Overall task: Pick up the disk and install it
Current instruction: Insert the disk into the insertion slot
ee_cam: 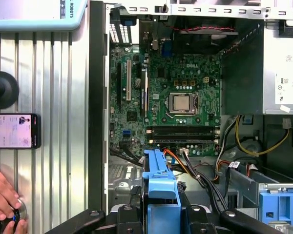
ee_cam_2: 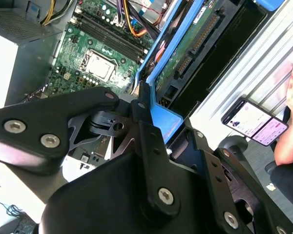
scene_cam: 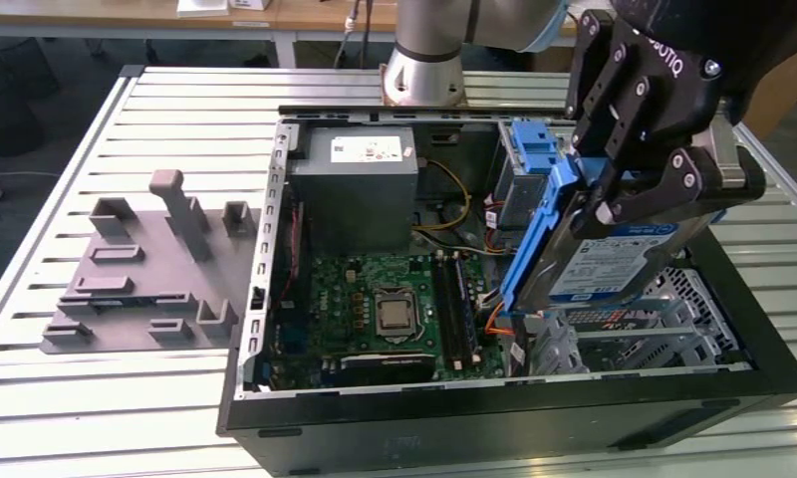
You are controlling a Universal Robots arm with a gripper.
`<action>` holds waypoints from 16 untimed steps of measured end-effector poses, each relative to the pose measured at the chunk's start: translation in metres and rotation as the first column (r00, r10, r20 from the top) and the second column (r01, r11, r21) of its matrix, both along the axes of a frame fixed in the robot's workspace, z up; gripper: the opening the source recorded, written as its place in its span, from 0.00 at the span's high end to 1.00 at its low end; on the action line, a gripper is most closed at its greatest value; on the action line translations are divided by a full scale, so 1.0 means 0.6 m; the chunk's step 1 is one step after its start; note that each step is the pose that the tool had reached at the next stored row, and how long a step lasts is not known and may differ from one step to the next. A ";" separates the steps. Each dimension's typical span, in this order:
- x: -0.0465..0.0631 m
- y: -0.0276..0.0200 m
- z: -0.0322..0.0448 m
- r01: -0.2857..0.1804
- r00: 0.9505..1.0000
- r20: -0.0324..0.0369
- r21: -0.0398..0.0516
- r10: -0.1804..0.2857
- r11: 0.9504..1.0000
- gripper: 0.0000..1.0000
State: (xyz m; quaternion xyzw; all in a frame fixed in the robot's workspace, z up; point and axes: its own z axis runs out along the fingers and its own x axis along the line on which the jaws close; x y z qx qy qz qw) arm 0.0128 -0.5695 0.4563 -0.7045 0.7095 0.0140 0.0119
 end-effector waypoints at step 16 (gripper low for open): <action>0.041 -0.0075 -0.004 -0.004 1.000 -0.002 0.000 0.004 1.000 0.64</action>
